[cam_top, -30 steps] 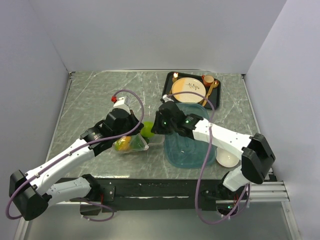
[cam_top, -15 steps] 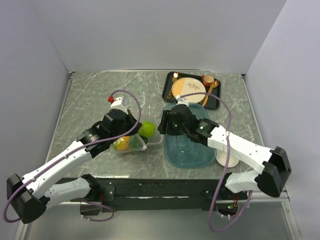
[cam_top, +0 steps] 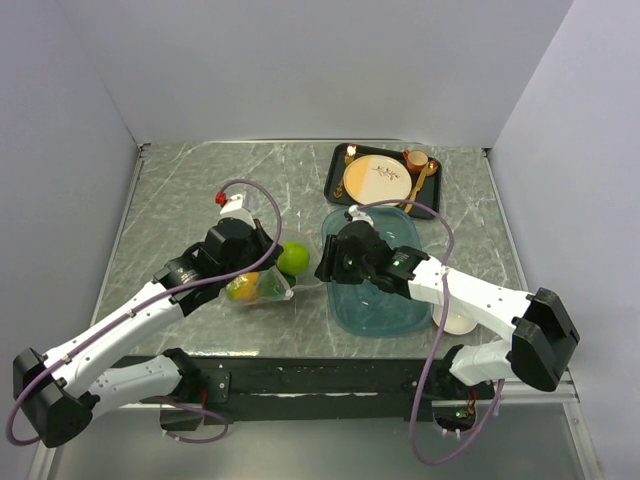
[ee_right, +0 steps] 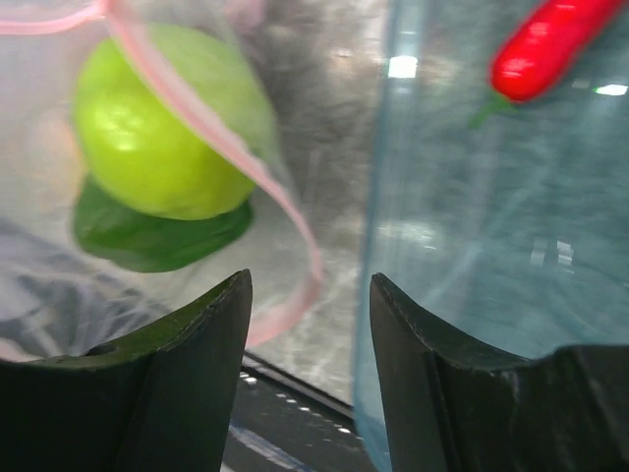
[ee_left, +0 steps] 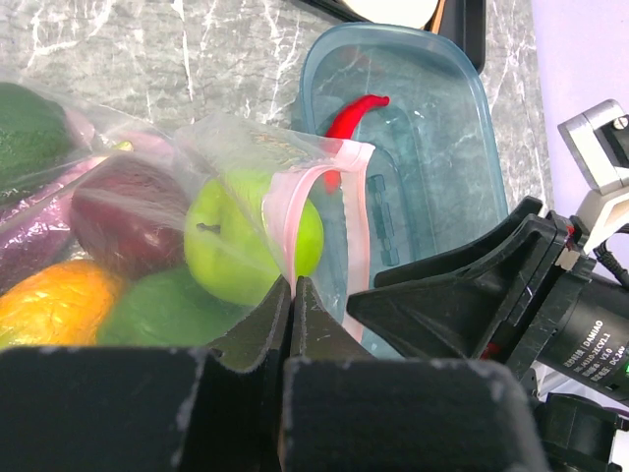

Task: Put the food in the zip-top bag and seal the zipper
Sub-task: Adjust the zipper food storage bag at the center of the board.

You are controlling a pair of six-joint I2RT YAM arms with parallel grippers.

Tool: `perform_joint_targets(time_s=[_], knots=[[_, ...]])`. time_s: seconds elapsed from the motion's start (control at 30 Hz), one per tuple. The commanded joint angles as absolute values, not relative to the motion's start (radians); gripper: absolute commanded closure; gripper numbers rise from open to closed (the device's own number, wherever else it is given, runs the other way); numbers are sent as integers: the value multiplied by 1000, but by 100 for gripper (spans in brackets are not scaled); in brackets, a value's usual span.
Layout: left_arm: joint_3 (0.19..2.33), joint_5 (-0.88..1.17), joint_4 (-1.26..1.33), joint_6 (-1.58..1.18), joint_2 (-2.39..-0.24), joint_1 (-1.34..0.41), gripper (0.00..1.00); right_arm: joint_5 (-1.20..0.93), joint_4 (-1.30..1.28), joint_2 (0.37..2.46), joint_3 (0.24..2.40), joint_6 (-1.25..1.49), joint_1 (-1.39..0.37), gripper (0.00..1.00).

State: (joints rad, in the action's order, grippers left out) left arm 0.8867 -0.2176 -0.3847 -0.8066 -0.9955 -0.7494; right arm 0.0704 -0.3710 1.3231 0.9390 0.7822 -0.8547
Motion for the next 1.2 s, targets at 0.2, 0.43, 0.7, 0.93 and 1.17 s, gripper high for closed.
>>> perform_joint_targets(time_s=[0.2,0.43,0.7,0.93,1.17], knots=[[910,-250,-365,-811,-960,-750,99,3,-256,1394,988,811,-856,55],[907,-281,-388,-811,-945,-750,98,5,-253,1352,1002,770,-856,90],[1041,-468,-540,-775,-885,-750,98,-139,-295,1430,1277,652,-864,100],[1160,-658,-644,-765,-752,-750,96,-138,-361,1514,1461,577,-887,97],[1203,-773,-689,-723,-663,-750,94,-176,-330,1534,1428,592,-899,94]])
